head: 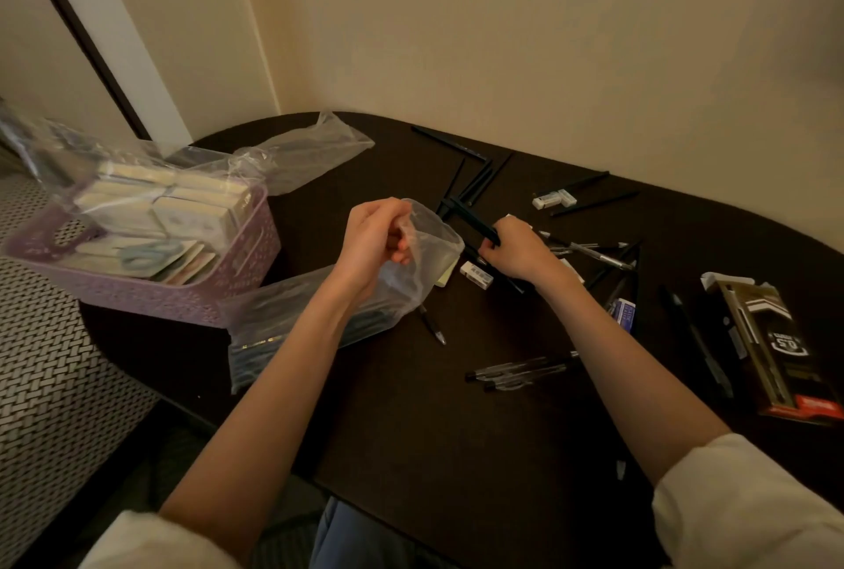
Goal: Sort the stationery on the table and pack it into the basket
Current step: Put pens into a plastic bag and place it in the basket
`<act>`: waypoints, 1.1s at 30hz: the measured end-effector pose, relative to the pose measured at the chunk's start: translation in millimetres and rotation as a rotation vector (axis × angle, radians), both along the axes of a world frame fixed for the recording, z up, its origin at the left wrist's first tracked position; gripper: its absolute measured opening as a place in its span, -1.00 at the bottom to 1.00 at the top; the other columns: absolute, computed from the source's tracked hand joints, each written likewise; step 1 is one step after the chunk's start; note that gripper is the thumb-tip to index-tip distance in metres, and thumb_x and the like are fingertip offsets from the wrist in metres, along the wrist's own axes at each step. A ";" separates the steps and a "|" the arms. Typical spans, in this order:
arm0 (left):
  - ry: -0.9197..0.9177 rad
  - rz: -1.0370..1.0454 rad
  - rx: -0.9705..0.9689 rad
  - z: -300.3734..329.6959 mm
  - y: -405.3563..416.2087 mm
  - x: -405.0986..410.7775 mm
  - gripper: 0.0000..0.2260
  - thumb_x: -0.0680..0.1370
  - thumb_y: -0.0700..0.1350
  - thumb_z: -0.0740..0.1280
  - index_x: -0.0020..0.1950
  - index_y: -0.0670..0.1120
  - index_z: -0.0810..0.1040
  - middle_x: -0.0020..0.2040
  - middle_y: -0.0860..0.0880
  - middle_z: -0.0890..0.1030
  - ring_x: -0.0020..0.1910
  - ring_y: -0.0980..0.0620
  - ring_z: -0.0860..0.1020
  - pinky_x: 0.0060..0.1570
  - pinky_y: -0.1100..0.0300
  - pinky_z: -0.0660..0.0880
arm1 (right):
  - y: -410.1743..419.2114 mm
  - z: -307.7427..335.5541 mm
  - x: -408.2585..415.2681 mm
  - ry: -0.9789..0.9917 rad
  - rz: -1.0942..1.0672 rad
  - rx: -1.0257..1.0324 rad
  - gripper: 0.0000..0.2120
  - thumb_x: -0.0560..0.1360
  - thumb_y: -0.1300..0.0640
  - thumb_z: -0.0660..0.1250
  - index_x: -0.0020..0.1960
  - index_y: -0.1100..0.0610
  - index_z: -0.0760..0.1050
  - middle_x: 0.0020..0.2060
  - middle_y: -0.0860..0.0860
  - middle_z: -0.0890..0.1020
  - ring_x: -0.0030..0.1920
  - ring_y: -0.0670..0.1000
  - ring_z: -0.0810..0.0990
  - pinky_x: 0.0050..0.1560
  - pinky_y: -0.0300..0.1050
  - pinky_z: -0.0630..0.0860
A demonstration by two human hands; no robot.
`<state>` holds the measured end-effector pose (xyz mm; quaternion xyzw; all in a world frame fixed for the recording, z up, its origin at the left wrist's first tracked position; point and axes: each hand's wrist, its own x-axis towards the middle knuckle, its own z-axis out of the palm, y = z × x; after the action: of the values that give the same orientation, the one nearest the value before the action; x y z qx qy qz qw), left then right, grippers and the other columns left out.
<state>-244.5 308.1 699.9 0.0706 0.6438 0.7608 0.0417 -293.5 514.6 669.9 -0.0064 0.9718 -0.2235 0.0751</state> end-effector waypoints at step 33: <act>0.025 0.133 0.203 -19.2 -9.8 -61.8 -0.68 0.62 -0.18 0.19 -0.35 -0.08 0.40 -0.44 -0.04 0.34 -0.46 0.05 0.31 -0.39 0.17 0.30 | 5.8 25.6 -83.9 -0.165 -0.582 -0.980 -0.91 0.63 0.17 0.20 0.03 0.19 0.33 -0.36 0.04 0.41 -0.41 -0.05 0.43 -0.54 -0.28 0.40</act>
<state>-306.3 298.2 680.7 0.0408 0.5673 0.8221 -0.0244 -377.5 520.4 695.5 0.2447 0.7073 -0.6590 0.0744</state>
